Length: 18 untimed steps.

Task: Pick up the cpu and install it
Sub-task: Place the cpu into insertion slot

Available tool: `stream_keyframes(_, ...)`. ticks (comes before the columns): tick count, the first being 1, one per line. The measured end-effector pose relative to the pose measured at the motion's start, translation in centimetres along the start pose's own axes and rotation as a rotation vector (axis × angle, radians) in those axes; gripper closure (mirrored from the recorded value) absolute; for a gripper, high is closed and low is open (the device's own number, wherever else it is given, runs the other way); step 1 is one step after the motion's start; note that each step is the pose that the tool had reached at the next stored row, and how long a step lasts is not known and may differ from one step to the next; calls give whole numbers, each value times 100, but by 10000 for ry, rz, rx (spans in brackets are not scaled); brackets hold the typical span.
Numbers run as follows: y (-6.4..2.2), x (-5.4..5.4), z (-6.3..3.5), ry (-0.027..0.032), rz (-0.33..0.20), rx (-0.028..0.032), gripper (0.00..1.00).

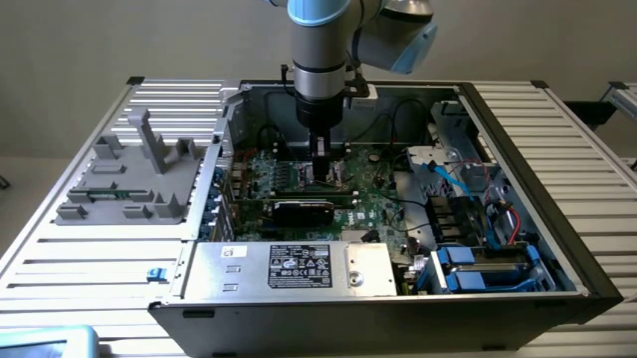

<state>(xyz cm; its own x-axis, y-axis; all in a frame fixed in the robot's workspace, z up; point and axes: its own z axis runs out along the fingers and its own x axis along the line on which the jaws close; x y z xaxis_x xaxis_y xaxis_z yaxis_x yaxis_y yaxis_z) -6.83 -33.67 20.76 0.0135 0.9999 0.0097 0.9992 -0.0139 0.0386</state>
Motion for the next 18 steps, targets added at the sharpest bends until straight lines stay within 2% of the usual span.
stream_keyframes(6,0,0,-1,18,2,1,38)
stream_keyframes(10,0,-1,2,142,7,2,38)
stream_keyframes(11,0,-1,4,155,7,1,38)
stream_keyframes(18,0,-3,5,174,8,2,38)
